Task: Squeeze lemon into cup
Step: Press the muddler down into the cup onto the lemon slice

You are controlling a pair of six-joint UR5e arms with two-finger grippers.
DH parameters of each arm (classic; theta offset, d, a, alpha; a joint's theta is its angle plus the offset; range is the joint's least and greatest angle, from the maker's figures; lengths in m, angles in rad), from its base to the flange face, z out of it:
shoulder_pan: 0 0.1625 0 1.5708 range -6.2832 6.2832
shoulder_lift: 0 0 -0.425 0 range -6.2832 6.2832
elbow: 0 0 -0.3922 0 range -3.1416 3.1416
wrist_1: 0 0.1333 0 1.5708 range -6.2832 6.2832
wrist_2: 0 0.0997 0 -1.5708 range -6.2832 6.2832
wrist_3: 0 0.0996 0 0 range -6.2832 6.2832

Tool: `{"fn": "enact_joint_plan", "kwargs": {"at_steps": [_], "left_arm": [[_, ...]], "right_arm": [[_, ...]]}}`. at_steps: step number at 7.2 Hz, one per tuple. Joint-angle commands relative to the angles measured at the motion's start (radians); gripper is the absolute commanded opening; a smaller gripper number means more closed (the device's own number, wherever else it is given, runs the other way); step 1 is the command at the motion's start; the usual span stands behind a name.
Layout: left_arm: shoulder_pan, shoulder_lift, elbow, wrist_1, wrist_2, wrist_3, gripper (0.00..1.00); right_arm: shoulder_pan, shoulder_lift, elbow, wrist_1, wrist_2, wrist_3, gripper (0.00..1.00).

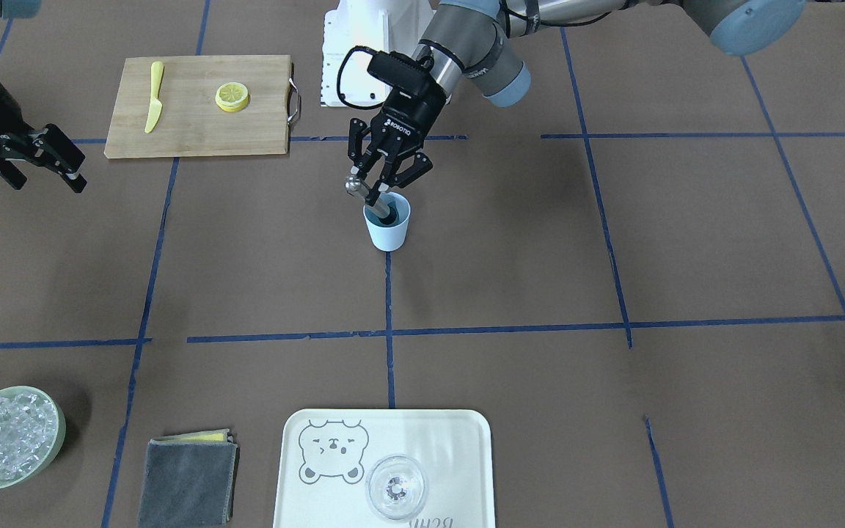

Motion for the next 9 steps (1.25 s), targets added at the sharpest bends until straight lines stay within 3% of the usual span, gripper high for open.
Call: {"fn": "enact_joint_plan", "kwargs": {"at_steps": [1, 5, 9], "left_arm": [[0.002, 0.003, 0.000, -0.001, 0.000, 0.000, 0.00], [0.001, -0.011, -0.018, 0.002, 0.000, 0.006, 0.00], [-0.094, -0.029, -0.165, 0.051, -0.009, 0.086, 0.00]], "right_arm": [[0.000, 0.002, -0.002, 0.000, 0.000, 0.001, 1.00], [0.001, 0.000, 0.000, 0.000, 0.001, 0.001, 1.00], [0.001, 0.000, 0.004, 0.002, 0.001, 0.001, 1.00]]}}
